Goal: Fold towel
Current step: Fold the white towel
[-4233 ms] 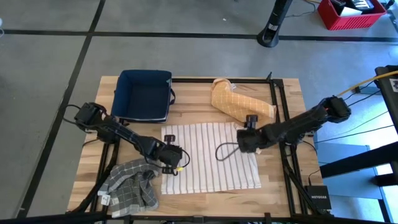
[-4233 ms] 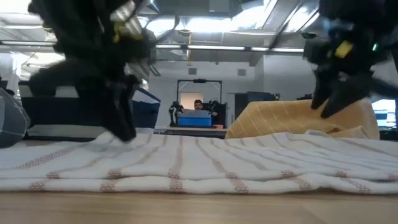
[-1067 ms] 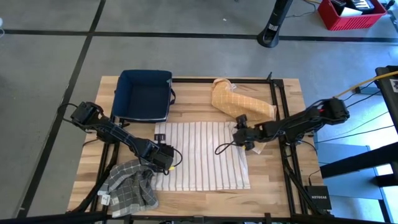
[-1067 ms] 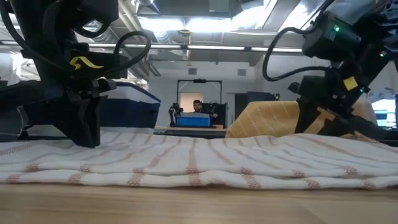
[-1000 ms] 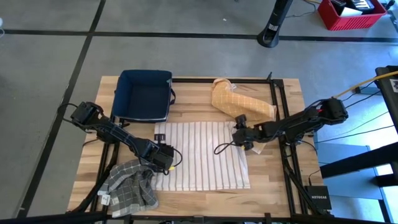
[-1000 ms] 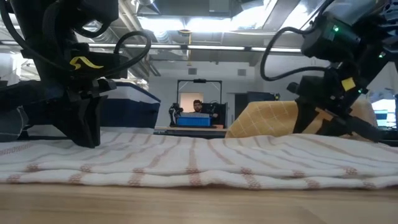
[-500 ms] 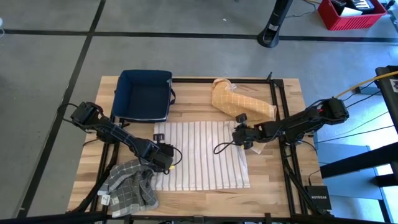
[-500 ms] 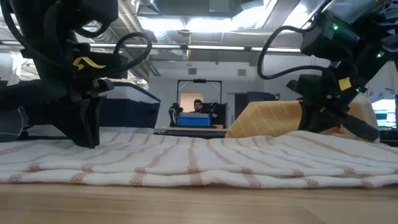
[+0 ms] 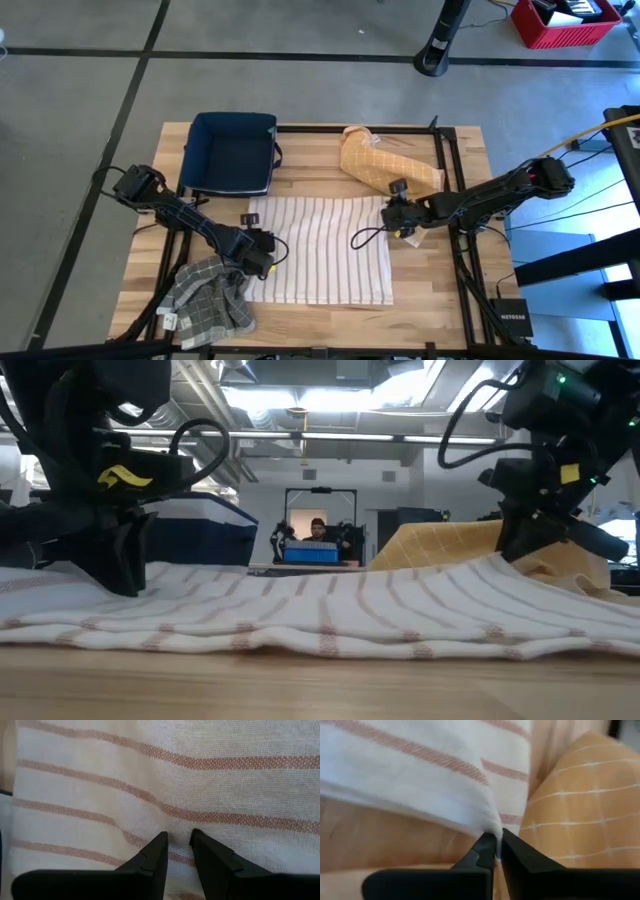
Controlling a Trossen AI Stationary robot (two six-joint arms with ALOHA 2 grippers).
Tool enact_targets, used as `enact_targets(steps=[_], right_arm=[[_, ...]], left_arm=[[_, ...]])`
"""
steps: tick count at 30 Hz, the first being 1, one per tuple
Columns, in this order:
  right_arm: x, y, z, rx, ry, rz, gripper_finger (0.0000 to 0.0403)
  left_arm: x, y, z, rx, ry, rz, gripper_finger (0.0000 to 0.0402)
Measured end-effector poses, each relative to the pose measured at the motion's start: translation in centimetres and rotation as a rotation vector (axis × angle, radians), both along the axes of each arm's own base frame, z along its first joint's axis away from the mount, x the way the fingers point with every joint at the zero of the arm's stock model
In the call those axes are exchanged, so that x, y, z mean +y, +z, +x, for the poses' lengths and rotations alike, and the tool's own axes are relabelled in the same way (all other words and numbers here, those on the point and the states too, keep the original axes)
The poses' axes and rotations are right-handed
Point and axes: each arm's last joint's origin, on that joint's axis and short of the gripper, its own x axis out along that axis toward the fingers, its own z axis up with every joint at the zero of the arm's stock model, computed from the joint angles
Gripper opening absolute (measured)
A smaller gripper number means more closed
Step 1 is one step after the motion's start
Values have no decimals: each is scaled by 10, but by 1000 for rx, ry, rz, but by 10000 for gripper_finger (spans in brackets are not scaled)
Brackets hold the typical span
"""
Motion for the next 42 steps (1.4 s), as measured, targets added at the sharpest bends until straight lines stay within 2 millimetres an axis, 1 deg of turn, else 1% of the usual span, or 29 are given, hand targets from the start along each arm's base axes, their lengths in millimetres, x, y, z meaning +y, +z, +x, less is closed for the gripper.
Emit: enact_targets(steps=[3, 6, 8, 11, 13, 15, 17, 20, 21, 23, 25, 27, 29, 33, 36, 40, 42], right_arm=[[0, -1, 0, 6, -2, -3, 31], [0, -1, 0, -9, -24, 9, 46], [0, -1, 0, -21, -43, 20, 68], [0, 0, -1, -33, -85, 40, 113], [1, 5, 1, -38, -111, 73, 146], [3, 11, 6, -44, -89, 143, 175], [6, 23, 12, -54, -89, 229, 200], [10, 45, 23, -146, -175, 352, 222], [11, 51, 27, -179, -202, 405, 226], [14, 59, 33, -234, -235, 532, 229], [18, 60, 38, -268, -245, 656, 228], [21, 52, 40, -274, -258, 723, 226], [23, 41, 40, -263, -273, 735, 224], [26, 17, 38, -191, -292, 733, 221], [26, 5, 36, -134, -313, 731, 221], [26, -11, 34, -54, -336, 711, 221], [26, -17, 34, -22, -344, 697, 221]], left_arm=[[0, 0, 0, 0, -1, 1, 88], [0, 0, 0, -1, -1, 0, 88], [0, 0, 0, -1, -2, 0, 88], [0, 0, 0, -1, -9, 3, 88], [0, 1, 0, -4, -13, 5, 88], [0, 3, 0, -1, -26, 4, 88], [-1, 10, 2, 6, -27, -4, 88], [-3, 27, 6, -10, -28, -22, 88], [-4, 35, 8, -45, -29, -25, 88], [-4, 51, 13, -131, -34, -42, 88], [-1, 58, 14, -176, -33, -51, 88], [2, 61, 15, -219, -18, -59, 88], [8, 57, 16, -242, 3, -57, 88], [23, 32, 11, -237, 50, -47, 88], [34, 18, 1, -207, 105, -38, 88], [45, 8, -8, -191, 193, -20, 88], [47, 5, -11, -191, 218, -14, 88]])
